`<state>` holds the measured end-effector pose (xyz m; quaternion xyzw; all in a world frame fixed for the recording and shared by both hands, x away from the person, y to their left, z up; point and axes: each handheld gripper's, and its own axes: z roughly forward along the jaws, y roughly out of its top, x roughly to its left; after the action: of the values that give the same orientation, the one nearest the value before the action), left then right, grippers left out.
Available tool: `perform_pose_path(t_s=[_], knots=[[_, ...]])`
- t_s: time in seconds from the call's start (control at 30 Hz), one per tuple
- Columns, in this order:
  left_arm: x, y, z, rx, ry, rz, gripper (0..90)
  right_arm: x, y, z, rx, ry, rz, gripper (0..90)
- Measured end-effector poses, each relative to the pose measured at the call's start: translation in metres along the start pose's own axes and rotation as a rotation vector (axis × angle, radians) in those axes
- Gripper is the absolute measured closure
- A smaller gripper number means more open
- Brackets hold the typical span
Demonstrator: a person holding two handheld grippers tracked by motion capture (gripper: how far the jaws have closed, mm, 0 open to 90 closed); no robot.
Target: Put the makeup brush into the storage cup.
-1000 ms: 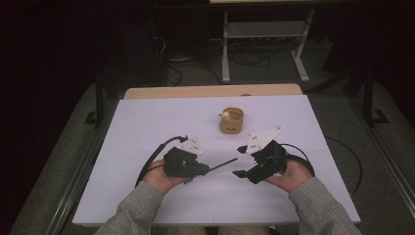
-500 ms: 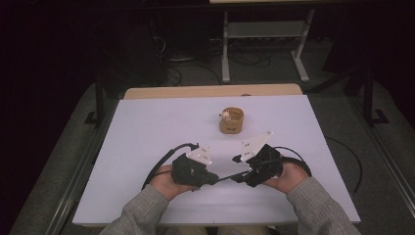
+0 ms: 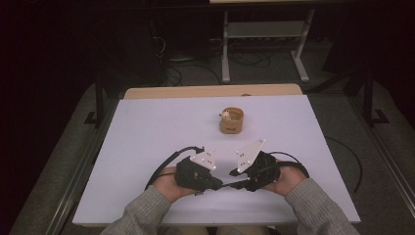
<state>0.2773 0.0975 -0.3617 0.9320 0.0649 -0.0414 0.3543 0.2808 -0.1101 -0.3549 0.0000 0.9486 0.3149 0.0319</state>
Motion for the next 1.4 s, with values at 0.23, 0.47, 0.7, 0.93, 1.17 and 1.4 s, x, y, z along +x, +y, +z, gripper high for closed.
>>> perform_pose_path(t_s=[0.23, 0.47, 0.7, 0.93, 1.17, 1.4], knots=[[-0.002, 0.003, 0.0, -0.001, -0.025, 0.015, 85.6, 0.001, 0.001, 0.007, 0.013, 0.045, -0.048, 70.4], [-0.002, 0.003, 0.0, 0.002, -0.037, 0.02, 85.6, 0.002, 0.0, 0.01, 0.015, 0.087, -0.062, 76.8], [-0.002, 0.003, 0.003, 0.011, -0.045, 0.018, 85.5, 0.003, -0.002, 0.012, 0.02, 0.109, -0.075, 84.0], [0.0, 0.002, 0.004, 0.022, -0.032, 0.011, 78.8, 0.004, -0.008, 0.011, -0.01, 0.083, -0.057, 84.4], [0.001, 0.002, 0.005, 0.043, -0.025, 0.011, 83.2, 0.003, -0.016, 0.002, -0.04, 0.061, -0.036, 84.4], [0.001, 0.003, 0.007, 0.098, -0.028, 0.04, 85.1, 0.005, -0.015, 0.007, -0.022, 0.045, -0.031, 76.9]])
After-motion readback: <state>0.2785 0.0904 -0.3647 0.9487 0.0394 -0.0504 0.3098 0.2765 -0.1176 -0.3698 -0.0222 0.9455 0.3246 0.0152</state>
